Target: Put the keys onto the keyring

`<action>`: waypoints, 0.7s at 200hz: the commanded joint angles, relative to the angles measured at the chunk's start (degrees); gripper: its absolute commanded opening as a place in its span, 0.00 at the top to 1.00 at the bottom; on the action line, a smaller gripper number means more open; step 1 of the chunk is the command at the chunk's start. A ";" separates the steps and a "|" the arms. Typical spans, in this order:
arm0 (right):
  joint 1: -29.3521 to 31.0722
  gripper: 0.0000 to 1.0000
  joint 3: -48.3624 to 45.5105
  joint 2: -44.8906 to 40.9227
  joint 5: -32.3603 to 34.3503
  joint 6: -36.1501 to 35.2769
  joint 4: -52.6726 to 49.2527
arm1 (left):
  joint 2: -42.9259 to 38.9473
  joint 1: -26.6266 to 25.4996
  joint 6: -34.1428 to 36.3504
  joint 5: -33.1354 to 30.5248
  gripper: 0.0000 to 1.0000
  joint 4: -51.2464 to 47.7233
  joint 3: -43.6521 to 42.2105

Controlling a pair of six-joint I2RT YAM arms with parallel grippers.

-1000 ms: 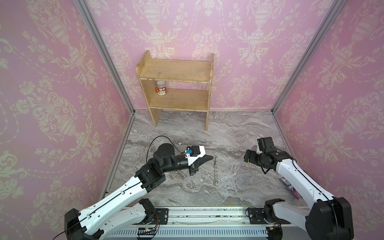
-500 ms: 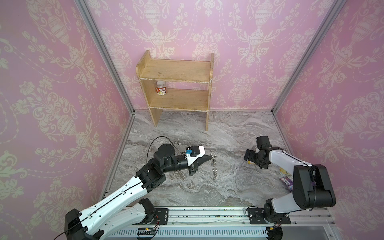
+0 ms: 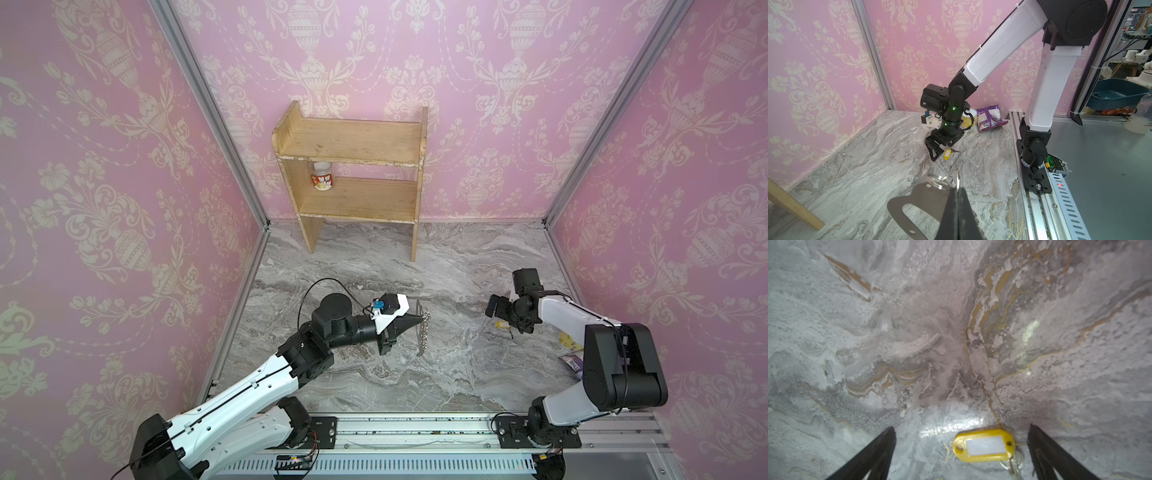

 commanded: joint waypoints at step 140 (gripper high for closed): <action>13.90 0.04 -0.33 3.99 -10.82 1.91 -2.11 | 0.05 1.24 -2.16 -0.32 1.00 3.56 -0.35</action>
